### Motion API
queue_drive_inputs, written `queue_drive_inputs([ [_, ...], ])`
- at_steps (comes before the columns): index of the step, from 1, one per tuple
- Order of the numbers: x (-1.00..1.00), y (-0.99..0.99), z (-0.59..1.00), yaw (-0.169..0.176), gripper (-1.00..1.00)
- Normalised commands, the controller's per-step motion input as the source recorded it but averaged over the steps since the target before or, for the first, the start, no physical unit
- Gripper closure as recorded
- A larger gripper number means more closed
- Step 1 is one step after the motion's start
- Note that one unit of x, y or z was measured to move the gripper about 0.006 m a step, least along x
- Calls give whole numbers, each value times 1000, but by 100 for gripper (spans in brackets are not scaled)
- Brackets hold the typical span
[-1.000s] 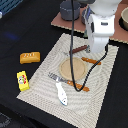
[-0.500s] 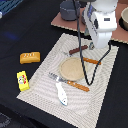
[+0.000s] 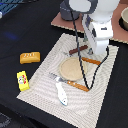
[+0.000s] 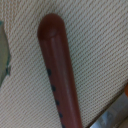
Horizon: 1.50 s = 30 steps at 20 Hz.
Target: Interact with the objects in diverse but meaningful ways.
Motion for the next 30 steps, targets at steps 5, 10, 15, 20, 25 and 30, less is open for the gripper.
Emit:
queue_drive_inputs([
  [5, -329, 4, 11, 102, 100],
  [10, -76, -35, -123, 94, 100],
  [15, 0, -74, -197, 63, 100],
  [20, 37, -109, -587, 47, -100],
  [25, -15, -211, -990, 33, -100],
  [30, 53, -101, -867, 2, -100],
])
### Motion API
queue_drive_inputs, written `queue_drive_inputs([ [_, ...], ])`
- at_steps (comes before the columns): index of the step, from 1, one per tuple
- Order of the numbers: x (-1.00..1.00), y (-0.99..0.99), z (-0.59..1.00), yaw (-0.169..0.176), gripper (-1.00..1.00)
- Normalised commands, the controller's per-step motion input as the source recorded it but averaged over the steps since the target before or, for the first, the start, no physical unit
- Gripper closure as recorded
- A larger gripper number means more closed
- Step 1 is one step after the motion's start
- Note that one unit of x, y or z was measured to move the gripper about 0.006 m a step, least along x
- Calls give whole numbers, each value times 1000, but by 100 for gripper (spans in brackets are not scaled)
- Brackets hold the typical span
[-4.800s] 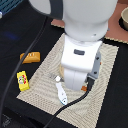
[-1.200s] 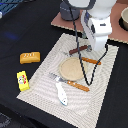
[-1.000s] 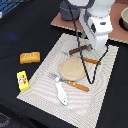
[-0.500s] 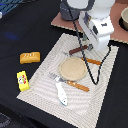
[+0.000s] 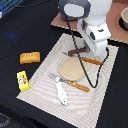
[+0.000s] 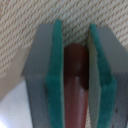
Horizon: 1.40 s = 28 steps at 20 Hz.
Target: Interact with the objects in diverse but meaningful ways.
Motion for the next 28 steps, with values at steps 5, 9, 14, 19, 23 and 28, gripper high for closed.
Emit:
queue_drive_inputs([
  [5, 61, -110, -637, 17, 100],
  [9, 245, -27, -286, 23, 100],
  [14, 353, 0, -35, 22, 100],
  [19, 220, -86, -33, 8, 100],
  [23, 162, -94, -7, 1, 100],
  [28, 59, 68, 478, 12, 100],
])
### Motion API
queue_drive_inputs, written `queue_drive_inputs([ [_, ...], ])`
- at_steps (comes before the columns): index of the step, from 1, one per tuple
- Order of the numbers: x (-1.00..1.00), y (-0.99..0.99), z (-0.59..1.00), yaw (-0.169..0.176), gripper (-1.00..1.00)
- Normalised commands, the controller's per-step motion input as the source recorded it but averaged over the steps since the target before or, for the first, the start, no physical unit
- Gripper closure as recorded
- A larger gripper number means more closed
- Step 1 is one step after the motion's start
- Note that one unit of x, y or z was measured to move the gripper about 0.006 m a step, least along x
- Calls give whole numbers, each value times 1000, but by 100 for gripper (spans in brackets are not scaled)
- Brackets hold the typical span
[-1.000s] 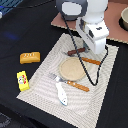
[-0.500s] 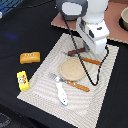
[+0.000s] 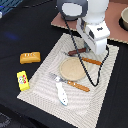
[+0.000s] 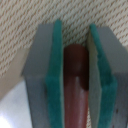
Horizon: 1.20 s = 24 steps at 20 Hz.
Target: Interact with the objects in diverse but meaningful ways.
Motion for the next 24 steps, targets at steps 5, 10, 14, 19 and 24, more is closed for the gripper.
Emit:
queue_drive_inputs([
  [5, -146, 274, 882, 1, 100],
  [10, -234, 263, 1000, 20, 100],
  [14, -150, 45, 1000, 15, 100],
  [19, 105, -277, 977, 56, 100],
  [24, 365, -779, 813, 53, 100],
])
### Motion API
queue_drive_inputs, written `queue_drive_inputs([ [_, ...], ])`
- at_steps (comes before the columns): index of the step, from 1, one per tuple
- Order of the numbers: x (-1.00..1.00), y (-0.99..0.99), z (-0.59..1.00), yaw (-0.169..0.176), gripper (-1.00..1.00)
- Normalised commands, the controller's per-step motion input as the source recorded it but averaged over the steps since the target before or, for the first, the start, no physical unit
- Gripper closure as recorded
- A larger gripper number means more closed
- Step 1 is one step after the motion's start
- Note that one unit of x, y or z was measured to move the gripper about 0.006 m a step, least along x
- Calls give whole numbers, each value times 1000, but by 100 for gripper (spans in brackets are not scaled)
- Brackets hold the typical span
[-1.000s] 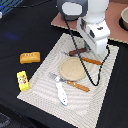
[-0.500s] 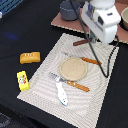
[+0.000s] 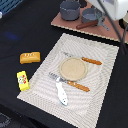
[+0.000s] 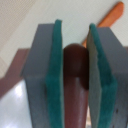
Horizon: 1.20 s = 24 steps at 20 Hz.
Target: Interact with the objects in diverse but meaningful ways.
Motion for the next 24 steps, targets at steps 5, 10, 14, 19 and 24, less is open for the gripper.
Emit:
queue_drive_inputs([
  [5, 443, -931, 392, 6, 100],
  [10, 230, -881, -226, 1, 100],
  [14, 24, -444, -476, 0, 100],
  [19, -110, 8, -578, 0, 100],
  [24, -17, 2, -541, 0, 100],
])
